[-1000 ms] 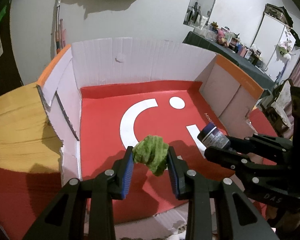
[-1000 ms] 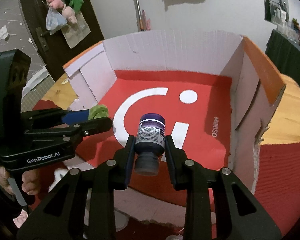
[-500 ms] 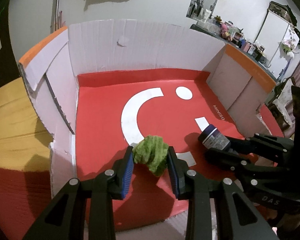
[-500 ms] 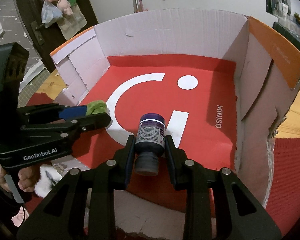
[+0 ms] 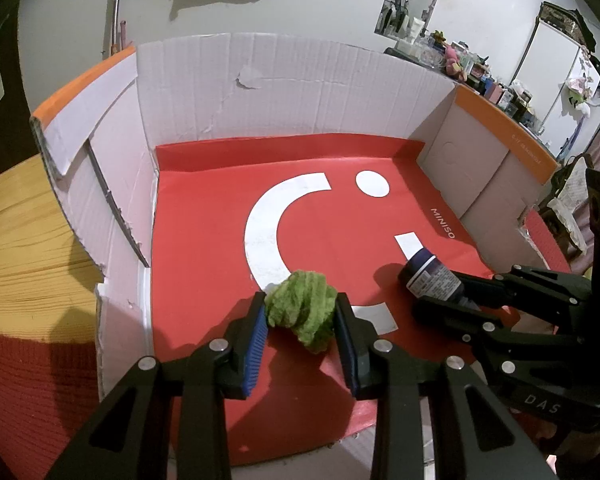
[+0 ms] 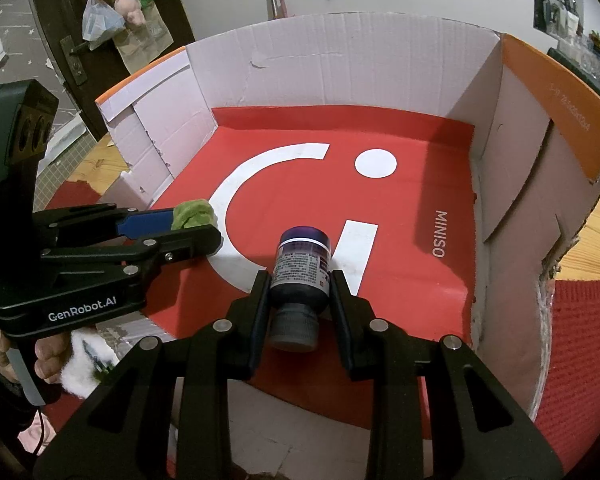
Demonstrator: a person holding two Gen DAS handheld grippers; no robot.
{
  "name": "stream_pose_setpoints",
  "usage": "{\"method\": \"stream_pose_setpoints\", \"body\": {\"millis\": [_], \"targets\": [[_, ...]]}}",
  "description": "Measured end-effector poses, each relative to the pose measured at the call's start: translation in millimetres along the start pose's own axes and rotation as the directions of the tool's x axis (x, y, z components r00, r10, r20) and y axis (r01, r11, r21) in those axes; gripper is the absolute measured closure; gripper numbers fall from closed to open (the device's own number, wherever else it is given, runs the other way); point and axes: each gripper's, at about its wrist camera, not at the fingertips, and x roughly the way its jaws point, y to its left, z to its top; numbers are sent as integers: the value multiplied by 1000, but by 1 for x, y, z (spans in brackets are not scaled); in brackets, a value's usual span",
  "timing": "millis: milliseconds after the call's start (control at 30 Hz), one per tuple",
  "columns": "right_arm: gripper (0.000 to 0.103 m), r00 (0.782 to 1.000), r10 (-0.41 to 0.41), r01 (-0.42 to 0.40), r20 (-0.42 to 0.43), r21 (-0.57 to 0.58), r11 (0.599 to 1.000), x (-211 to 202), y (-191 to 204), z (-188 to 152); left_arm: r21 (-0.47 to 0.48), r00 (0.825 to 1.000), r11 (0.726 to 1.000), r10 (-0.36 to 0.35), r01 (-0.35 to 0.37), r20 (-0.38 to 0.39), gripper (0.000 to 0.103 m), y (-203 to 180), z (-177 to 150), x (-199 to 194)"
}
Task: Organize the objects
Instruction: 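Carry the green plush and blue bottle over the cardboard box with both grippers, then open both grippers to set the plush and bottle on the box floor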
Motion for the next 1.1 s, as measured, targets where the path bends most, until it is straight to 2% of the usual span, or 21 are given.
{"method": "stream_pose_setpoints", "body": {"millis": [933, 1100], "targets": [[75, 1000, 9, -9, 9, 18, 1000, 1, 1, 1, -19, 1000, 1000, -12, 12, -9, 67, 2, 1, 0], [74, 1000, 23, -23, 11, 29, 999, -1, 0, 0, -25, 1000, 1000, -14, 13, -14, 64, 3, 2, -3]]}}
